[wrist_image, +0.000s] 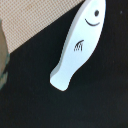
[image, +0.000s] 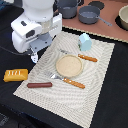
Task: Interact with the objects in diverse but meaningful ways.
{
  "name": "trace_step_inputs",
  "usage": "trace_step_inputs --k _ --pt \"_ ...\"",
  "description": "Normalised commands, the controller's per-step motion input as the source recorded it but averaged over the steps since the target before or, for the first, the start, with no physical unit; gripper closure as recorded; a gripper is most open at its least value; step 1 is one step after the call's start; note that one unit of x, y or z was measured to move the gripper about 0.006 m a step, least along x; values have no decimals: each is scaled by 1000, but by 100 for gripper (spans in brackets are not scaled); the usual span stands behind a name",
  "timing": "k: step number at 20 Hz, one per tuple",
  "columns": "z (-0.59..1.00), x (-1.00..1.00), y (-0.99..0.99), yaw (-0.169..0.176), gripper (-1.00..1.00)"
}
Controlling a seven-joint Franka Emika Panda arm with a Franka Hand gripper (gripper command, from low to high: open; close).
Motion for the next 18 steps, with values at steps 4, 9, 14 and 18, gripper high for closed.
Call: trace_step_inputs --k 4,9,14,18 --pt "-174 -509 37 -174 -100" --pt "-262 -665 9 -142 -100" --pt "-493 -847 78 -93 -100" --pt "-568 -838 157 -85 -100"
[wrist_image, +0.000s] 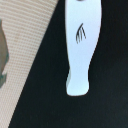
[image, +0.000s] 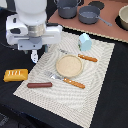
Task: Interact with the objects in diverse but meaningful ways.
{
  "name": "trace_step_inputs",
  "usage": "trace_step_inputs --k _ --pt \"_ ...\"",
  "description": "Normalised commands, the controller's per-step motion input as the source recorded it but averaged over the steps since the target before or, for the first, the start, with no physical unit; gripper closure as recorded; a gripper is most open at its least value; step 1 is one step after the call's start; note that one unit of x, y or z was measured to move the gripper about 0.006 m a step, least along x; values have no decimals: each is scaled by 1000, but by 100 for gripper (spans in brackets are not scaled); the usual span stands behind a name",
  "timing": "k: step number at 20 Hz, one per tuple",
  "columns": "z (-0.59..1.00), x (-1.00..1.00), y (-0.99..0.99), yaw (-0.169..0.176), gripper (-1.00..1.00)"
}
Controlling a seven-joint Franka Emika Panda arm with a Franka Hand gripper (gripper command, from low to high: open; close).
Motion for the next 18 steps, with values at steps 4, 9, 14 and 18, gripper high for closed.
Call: trace_step_inputs --k 4,9,14,18 --pt "-581 -811 182 -80 -100" --pt "-320 -242 31 -60 -100" --pt "-239 -1 18 -40 -100" --pt "-326 -27 53 -19 100"
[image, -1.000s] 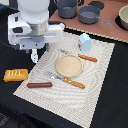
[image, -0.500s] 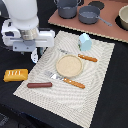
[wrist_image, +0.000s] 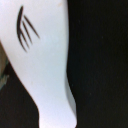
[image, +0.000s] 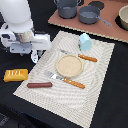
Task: Interact with the objects in diverse but meaningful ways.
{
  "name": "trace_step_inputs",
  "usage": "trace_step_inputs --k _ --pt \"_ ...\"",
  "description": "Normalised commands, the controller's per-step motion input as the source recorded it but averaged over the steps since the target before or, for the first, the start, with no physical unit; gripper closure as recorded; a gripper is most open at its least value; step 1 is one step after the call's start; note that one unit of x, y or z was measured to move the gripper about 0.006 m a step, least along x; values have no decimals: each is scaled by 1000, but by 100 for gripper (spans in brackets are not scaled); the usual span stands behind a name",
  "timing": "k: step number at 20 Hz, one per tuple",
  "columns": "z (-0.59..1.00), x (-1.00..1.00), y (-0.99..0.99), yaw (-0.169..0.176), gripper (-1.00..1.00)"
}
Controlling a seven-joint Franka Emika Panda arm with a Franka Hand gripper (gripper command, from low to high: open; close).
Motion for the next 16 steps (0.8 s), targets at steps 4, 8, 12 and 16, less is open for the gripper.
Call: trace_step_inputs --k 4,8,12,16 --pt "-354 -47 61 -7 100" --pt "-310 -34 86 0 100" --pt "-141 -149 107 0 100" --pt "394 -769 309 7 100"
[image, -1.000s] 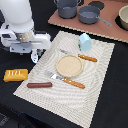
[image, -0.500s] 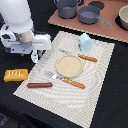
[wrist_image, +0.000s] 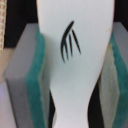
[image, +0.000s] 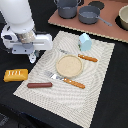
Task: Interact with the objects in diverse but meaningful ways.
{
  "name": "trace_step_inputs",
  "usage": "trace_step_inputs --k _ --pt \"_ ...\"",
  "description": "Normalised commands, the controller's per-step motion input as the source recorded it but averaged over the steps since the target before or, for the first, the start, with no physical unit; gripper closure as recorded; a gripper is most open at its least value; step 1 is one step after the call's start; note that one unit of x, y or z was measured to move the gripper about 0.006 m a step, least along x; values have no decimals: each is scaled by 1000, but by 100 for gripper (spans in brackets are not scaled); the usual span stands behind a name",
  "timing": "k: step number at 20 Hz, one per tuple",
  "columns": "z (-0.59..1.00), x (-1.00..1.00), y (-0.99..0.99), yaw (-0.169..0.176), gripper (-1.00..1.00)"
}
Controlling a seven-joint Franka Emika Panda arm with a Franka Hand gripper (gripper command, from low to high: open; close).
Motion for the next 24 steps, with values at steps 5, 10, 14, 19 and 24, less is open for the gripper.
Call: trace_step_inputs --k 5,10,14,19,24 --pt "821 -746 321 1 100" --pt "1000 -105 217 -5 100" --pt "981 709 306 -14 100" --pt "785 955 420 0 100" --pt "649 982 427 0 100"
